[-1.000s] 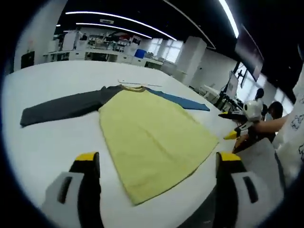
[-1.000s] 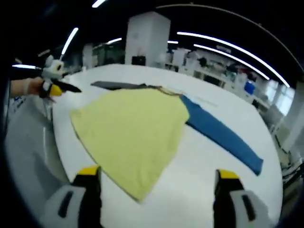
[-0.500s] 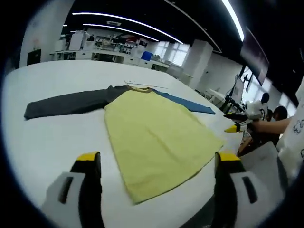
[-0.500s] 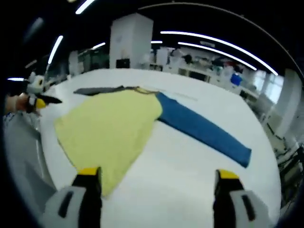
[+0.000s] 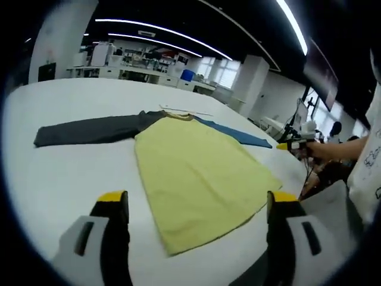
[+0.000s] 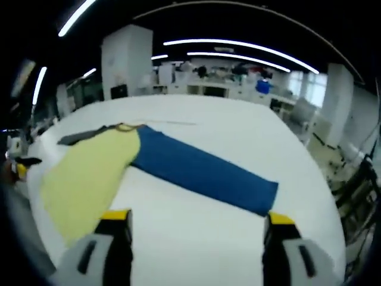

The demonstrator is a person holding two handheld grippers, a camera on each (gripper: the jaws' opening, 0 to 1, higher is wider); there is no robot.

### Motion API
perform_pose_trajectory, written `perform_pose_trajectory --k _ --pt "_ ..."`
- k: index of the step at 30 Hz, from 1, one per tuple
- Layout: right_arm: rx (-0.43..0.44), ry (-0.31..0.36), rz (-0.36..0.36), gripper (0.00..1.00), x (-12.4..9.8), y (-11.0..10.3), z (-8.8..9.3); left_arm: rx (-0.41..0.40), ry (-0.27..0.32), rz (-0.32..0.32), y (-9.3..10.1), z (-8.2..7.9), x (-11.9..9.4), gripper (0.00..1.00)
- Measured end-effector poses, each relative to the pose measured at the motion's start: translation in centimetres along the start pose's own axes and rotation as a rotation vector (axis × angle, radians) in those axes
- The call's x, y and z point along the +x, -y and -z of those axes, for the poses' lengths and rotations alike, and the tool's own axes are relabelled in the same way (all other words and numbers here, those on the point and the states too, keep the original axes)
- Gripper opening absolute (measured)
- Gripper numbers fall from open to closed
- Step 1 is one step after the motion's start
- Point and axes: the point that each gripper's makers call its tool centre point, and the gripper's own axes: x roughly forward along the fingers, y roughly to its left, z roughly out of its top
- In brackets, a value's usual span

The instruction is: Fold the garment on the visible template until the final outline fits inside the template.

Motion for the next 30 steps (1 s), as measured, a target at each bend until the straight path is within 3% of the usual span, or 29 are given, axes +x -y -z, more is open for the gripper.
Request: perform_pose_trajectory --k 3,4,10,12,16,21,23,25,30 --pt "0.051 -0.002 0.065 0.92 0.8 2.4 0.0 -0.002 0.004 -0.006 -0.3 0.0 0.0 0.93" --pt "0.073 -0.035 0.103 0.88 0.8 3.2 0.7 -0.006 0.001 -0.008 -0.5 0.1 0.1 0.92" --pt "0.237 0.003 0.200 0.69 2.5 7.3 0.0 0.000 -0.006 -0.026 -1.2 0.4 0.0 0.85" --pt "0.222 0.007 0.203 0.63 2.8 8.0 -0.2 -0.012 -0.003 -0.025 -1.4 0.4 0.0 0.84" --pt "0.280 0.001 0.217 0.42 3.6 8.7 0.0 -0.014 -0.012 -0.035 -2.2 0.8 -0.1 0.82" --pt "0.282 -0.031 0.287 0.25 3.6 9.7 1.2 -0.018 -0.032 -0.043 -2.0 1.2 0.0 0.80" --pt "0.327 -0.067 0.312 0.23 3.5 9.9 2.1 -0.014 -0.034 -0.041 -1.7 1.2 0.0 0.79" --pt "0.334 -0.059 0.294 0.22 3.9 9.8 2.2 -0.007 -0.039 -0.045 -1.5 1.3 0.1 0.79" --pt "0.285 -0.098 0.294 0.15 4.4 9.3 2.8 -0.017 -0.045 -0.043 -1.4 1.5 0.1 0.78"
